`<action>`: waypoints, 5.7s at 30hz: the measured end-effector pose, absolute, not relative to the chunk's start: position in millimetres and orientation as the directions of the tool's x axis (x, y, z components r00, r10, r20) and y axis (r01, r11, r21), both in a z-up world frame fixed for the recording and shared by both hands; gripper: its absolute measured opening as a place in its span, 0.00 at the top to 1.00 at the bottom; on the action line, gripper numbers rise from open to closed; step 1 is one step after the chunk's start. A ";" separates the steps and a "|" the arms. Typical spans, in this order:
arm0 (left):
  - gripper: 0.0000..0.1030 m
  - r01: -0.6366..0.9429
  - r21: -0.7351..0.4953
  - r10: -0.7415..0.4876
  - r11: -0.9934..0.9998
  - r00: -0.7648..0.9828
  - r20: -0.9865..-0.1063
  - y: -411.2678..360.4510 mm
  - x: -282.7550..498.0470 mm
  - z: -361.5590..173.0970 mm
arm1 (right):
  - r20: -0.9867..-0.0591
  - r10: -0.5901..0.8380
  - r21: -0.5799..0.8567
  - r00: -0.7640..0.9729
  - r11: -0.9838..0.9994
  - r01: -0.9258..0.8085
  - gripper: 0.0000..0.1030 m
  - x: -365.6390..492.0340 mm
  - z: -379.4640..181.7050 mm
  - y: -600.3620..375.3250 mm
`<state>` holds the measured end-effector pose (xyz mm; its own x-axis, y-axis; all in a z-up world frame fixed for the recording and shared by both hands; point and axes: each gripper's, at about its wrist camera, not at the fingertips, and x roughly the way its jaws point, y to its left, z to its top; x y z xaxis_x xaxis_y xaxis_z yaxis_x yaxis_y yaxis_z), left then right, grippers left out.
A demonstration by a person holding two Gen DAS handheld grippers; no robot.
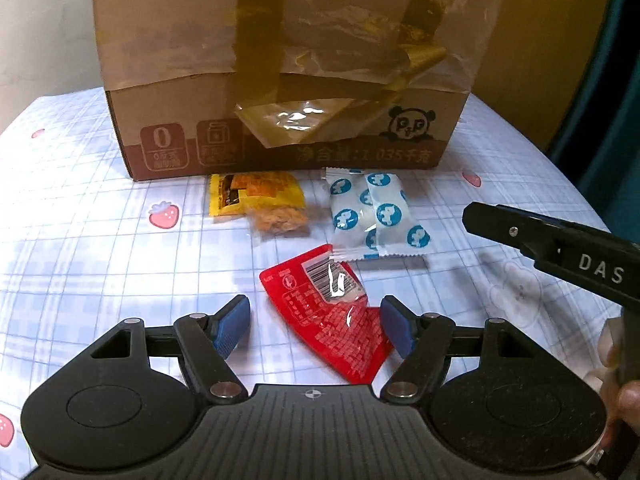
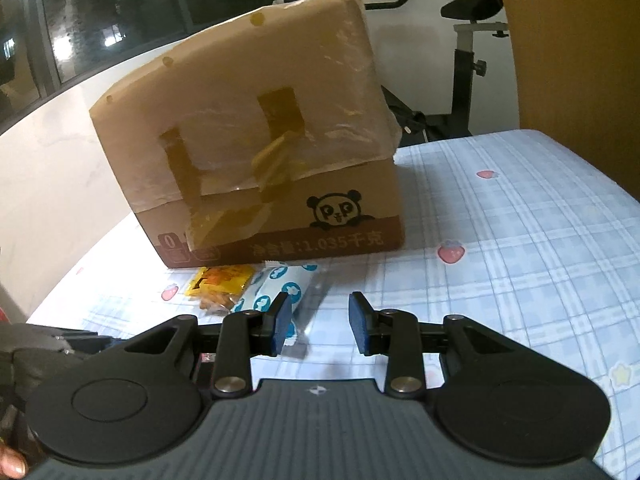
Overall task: Organize snacks
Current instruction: 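Move both open grippers back to the red and blue-and-white packets, then grasp the red barcode packet with the left gripper while the right grasps the blue-and-white packet, then lift both packets over the box and open both grippers inside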
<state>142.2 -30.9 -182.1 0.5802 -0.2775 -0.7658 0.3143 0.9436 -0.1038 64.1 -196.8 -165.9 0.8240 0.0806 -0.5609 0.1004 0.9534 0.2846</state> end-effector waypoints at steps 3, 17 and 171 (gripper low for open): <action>0.38 0.314 -0.112 -0.287 0.943 0.591 -0.754 -31.2 137.3 -178.3 | -0.566 0.088 0.289 0.820 0.952 0.098 0.66 64.4 -168.7 -195.2; 0.61 0.235 -0.124 -0.251 0.964 0.653 -0.715 10.7 133.1 -170.3 | -0.578 0.105 0.285 0.809 0.955 0.080 0.66 67.7 -172.6 -188.0; 0.38 0.298 -0.057 -0.290 0.953 0.838 -0.462 19.6 284.8 25.8 | -0.457 0.107 0.283 0.883 0.959 0.030 0.47 269.6 -13.0 -217.6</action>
